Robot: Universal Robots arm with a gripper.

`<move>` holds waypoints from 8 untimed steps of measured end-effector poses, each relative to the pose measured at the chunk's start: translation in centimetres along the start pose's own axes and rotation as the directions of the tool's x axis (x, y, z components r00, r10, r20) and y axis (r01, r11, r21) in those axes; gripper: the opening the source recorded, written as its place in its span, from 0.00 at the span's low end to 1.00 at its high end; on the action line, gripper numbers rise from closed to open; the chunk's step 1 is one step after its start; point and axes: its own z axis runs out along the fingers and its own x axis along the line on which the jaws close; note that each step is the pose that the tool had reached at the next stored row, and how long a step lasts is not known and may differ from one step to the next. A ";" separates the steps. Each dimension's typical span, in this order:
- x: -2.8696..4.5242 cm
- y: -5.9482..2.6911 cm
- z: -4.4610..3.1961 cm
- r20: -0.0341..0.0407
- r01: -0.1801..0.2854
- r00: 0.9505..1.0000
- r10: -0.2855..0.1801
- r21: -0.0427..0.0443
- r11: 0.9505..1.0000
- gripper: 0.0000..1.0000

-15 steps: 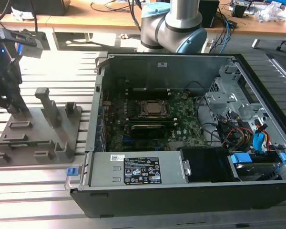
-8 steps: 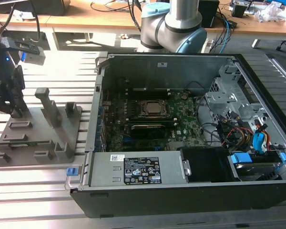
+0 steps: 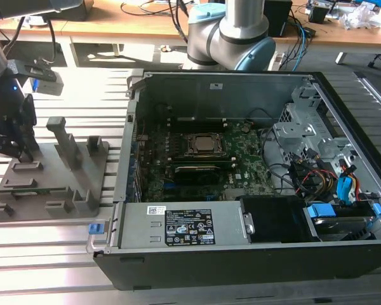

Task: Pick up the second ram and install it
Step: 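Pick up the second ram and move it above second insertion slot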

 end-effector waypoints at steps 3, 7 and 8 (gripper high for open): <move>0.01 -0.02 0.47 0.000 0.000 1.000 0.000 0.000 1.000 0.36; 0.07 -0.09 2.06 0.000 0.000 1.000 0.000 0.000 1.000 0.36; 0.18 -0.13 2.52 0.000 0.001 1.000 -0.001 0.000 1.000 0.36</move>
